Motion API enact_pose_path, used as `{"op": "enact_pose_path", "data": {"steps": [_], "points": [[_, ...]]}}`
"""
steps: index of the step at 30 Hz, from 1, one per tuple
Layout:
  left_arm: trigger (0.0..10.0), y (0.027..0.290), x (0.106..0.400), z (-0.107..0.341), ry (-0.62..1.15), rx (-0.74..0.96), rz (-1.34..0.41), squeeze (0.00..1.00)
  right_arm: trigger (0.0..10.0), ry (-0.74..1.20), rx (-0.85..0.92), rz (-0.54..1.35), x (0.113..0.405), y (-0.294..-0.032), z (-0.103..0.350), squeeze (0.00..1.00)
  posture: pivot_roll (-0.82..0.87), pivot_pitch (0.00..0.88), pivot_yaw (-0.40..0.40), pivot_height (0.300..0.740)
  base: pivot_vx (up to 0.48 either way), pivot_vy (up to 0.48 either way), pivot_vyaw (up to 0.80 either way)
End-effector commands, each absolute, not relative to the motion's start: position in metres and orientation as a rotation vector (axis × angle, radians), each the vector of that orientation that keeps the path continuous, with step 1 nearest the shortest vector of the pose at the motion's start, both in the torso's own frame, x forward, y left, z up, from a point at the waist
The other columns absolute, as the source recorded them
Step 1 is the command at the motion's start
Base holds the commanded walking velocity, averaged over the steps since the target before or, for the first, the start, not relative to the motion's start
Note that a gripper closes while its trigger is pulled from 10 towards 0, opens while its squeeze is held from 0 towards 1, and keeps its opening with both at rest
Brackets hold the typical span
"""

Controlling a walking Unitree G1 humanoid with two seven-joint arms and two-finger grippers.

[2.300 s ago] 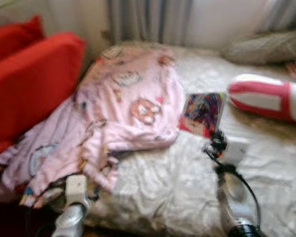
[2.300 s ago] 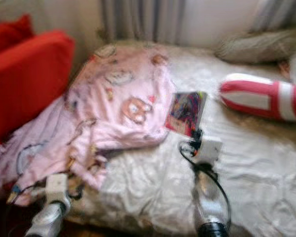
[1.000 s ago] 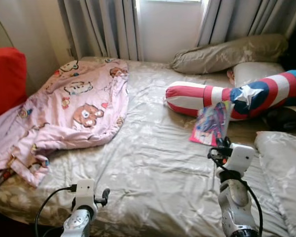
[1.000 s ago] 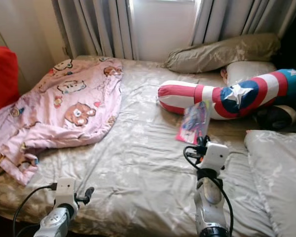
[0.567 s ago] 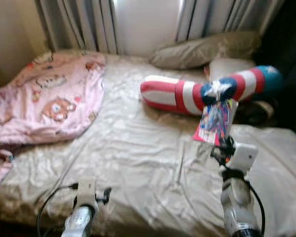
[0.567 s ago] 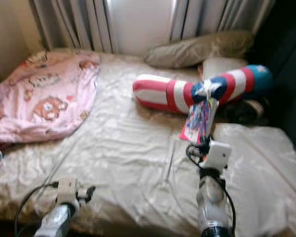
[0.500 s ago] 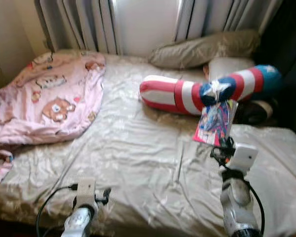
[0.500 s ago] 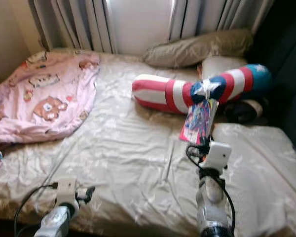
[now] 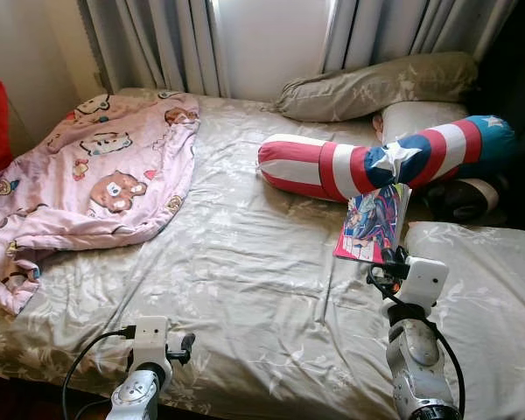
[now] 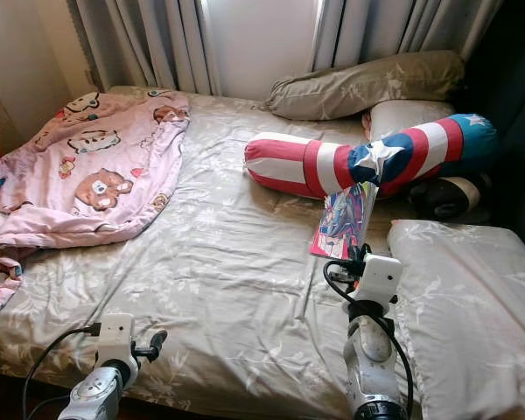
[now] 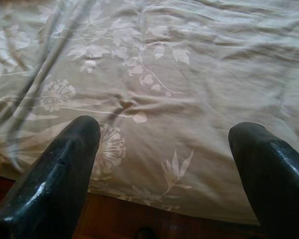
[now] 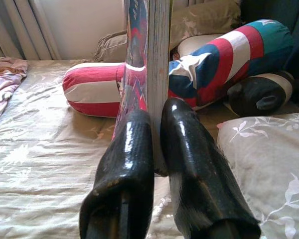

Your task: Clean up the room

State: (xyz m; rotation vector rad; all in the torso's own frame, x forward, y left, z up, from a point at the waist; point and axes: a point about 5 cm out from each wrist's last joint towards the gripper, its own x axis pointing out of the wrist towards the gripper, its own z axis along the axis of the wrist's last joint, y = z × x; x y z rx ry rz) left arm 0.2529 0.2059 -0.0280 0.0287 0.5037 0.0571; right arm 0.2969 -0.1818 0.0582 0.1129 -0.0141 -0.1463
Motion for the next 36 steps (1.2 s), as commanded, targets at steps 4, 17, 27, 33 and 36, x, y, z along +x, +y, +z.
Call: {"op": "enact_pose_path", "data": {"steps": [4,17,27,33,36], "points": [[10.0,0.2061,0.2515,-0.0291,0.510,0.040,0.049,0.00,10.0,-0.042,0.113,-0.148,0.3011,-0.1819,0.0652,0.00,0.02,0.064,-0.054,0.739,0.000,-0.360,0.00],[10.0,0.2066,0.2515,-0.0290,0.510,0.041,0.048,0.00,10.0,-0.030,0.113,-0.145,0.3007,-0.1816,0.0626,0.00,0.03,0.067,-0.055,0.739,0.000,0.000,0.00],[10.0,0.2065,0.2503,-0.0295,0.508,0.050,0.036,0.00,10.0,0.001,0.106,-0.167,0.3002,-0.1846,0.0587,0.00,0.03,0.068,-0.057,0.739,0.000,-0.048,-0.06],[10.0,0.2058,0.2500,-0.0298,0.505,0.033,0.047,0.00,10.0,-0.018,0.104,-0.161,0.2997,-0.1845,0.0606,0.00,0.03,0.072,-0.059,0.739,0.000,-0.239,-0.33],[10.0,0.2056,0.2500,-0.0298,0.505,0.034,0.045,0.00,10.0,-0.015,0.100,-0.159,0.2995,-0.1838,0.0604,0.00,0.02,0.072,-0.059,0.739,0.000,0.000,0.00]]}}
